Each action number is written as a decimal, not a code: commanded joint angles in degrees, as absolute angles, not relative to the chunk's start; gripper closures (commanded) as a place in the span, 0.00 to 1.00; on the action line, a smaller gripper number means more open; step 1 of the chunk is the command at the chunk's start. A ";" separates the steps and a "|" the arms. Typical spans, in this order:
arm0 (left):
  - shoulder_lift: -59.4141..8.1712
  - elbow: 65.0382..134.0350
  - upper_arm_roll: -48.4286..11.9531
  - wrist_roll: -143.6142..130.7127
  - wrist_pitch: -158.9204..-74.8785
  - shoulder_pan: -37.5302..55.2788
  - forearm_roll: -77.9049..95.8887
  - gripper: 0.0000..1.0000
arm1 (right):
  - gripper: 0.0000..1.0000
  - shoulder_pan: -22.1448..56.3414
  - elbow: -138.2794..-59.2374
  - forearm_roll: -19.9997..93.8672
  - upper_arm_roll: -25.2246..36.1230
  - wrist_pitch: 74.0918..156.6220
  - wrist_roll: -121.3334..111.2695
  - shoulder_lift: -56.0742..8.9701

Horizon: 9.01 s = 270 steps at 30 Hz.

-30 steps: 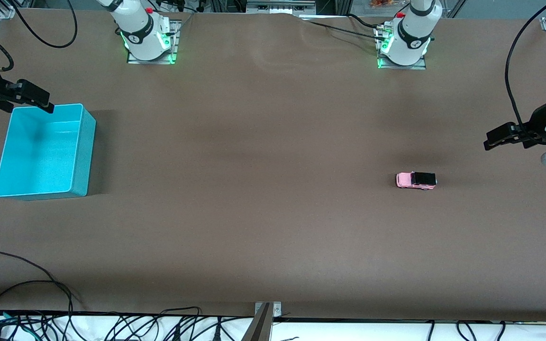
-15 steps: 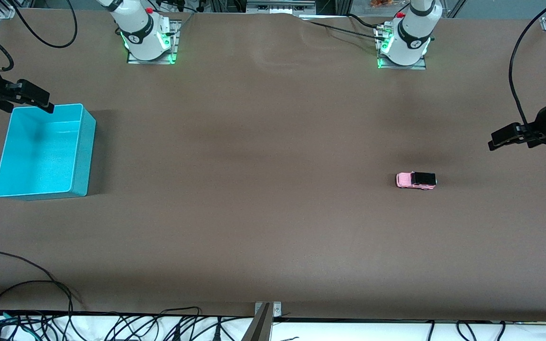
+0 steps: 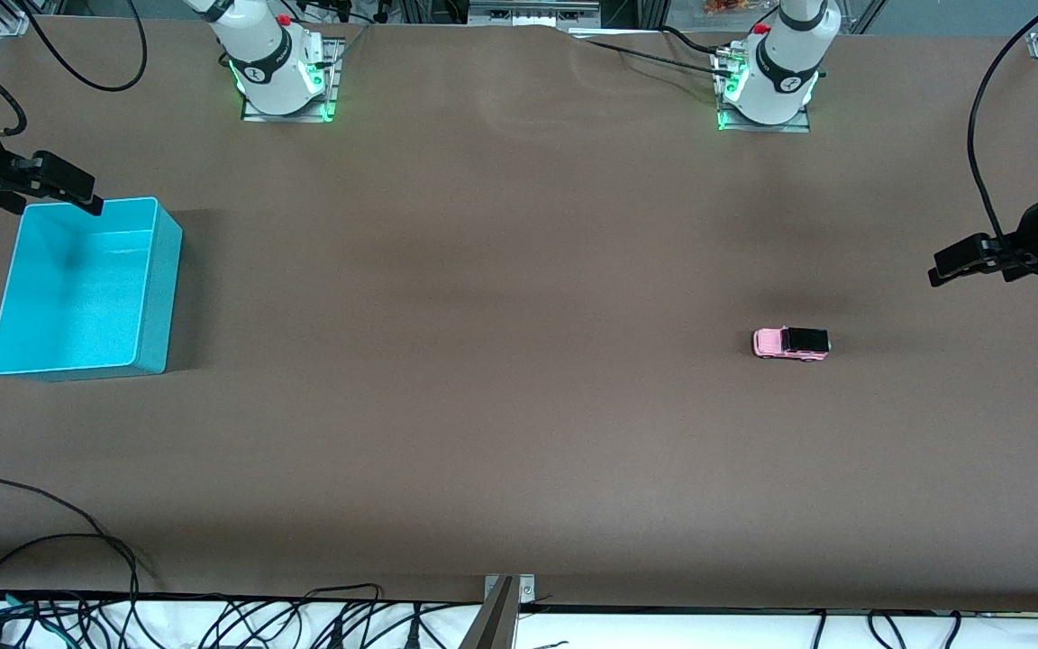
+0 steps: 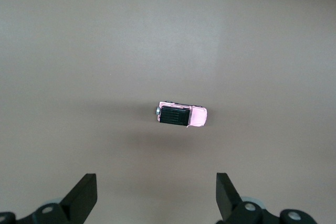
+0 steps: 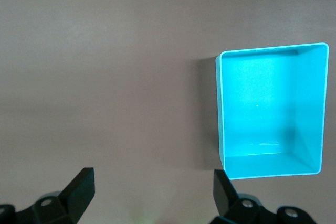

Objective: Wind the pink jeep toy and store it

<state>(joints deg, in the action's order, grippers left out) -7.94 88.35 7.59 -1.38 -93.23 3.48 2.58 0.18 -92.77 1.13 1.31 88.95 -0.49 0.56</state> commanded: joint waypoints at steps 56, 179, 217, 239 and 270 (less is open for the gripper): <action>-7.38 88.77 7.47 0.00 -92.02 3.60 3.25 0.00 | 0.00 0.44 -91.58 1.32 1.23 88.68 -0.09 0.09; -16.26 102.21 7.03 -76.80 -106.25 5.01 5.62 0.00 | 0.00 0.26 -91.41 1.67 1.32 89.21 -0.09 -0.18; -24.43 117.69 4.83 -85.88 -134.65 5.89 6.24 0.00 | 0.00 0.35 -91.41 1.58 1.32 89.21 -0.09 -0.18; -26.98 117.77 4.83 -84.64 -138.60 5.01 6.94 0.41 | 0.00 0.44 -91.41 1.49 1.23 89.12 -0.09 -0.18; -26.46 113.99 3.87 -98.08 -135.61 12.04 6.24 0.84 | 0.00 0.35 -91.41 1.49 1.23 89.12 -0.09 -0.26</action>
